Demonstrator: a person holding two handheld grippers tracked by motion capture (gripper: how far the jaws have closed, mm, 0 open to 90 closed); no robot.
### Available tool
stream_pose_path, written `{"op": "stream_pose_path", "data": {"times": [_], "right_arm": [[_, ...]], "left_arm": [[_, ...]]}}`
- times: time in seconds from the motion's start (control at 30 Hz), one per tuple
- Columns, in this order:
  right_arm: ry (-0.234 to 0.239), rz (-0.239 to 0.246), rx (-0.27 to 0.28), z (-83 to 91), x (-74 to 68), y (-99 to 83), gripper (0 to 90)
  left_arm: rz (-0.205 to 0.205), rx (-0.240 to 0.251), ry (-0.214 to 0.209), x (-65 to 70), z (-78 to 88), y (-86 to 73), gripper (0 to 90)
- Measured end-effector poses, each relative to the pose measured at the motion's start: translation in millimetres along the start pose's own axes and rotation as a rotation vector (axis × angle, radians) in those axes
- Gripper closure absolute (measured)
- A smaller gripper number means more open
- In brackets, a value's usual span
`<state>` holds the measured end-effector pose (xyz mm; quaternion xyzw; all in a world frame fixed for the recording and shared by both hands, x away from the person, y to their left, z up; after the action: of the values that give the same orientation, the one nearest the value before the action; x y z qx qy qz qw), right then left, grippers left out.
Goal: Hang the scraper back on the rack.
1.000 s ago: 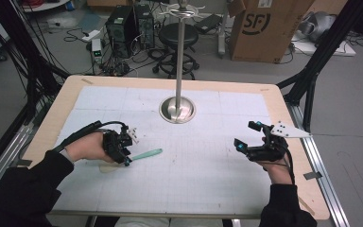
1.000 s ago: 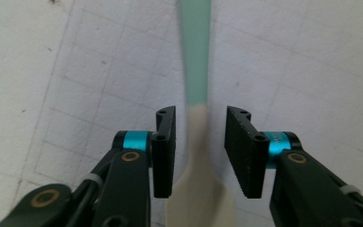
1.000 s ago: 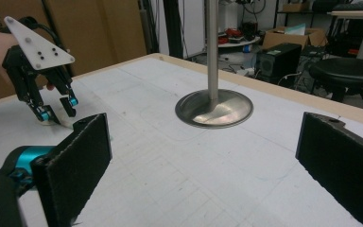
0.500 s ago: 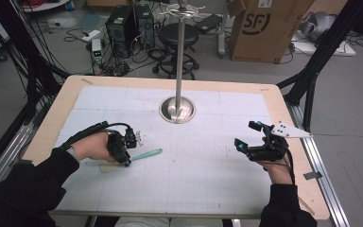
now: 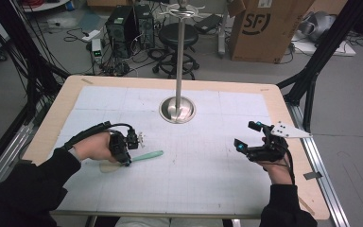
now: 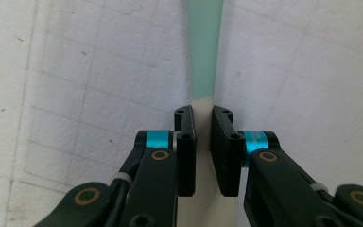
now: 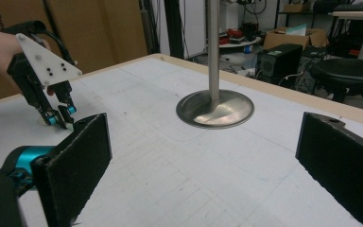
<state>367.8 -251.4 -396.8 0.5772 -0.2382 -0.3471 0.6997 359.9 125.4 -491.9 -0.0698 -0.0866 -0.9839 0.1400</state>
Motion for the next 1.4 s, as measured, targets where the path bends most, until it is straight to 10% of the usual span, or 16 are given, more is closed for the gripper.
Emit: {"op": "stream_pose_path", "data": {"times": [1.1,1.4], "right_arm": [[-0.007,0.001,-0.009,0.1,1.0,-2.3,3.3],[-0.005,-0.002,-0.01,-0.3,1.5,-2.9,3.3]], "left_arm": [[0.114,0.81,0.032,-21.2,93.6,16.5,80.9],[0.136,0.909,0.085,-33.4,120.4,23.0,80.9]]}}
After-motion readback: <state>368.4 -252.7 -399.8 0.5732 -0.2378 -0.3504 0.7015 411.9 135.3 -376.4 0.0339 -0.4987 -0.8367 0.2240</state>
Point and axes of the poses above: each handheld gripper's, and its own axes: z roughly backward along the jaws, y roughly out of its top, x roughly to its right, the point moved 9 cm from there along -z, roughly forward along the jaws, and after that the axes turned 9 degrees about -y, right-handed, at the moved point
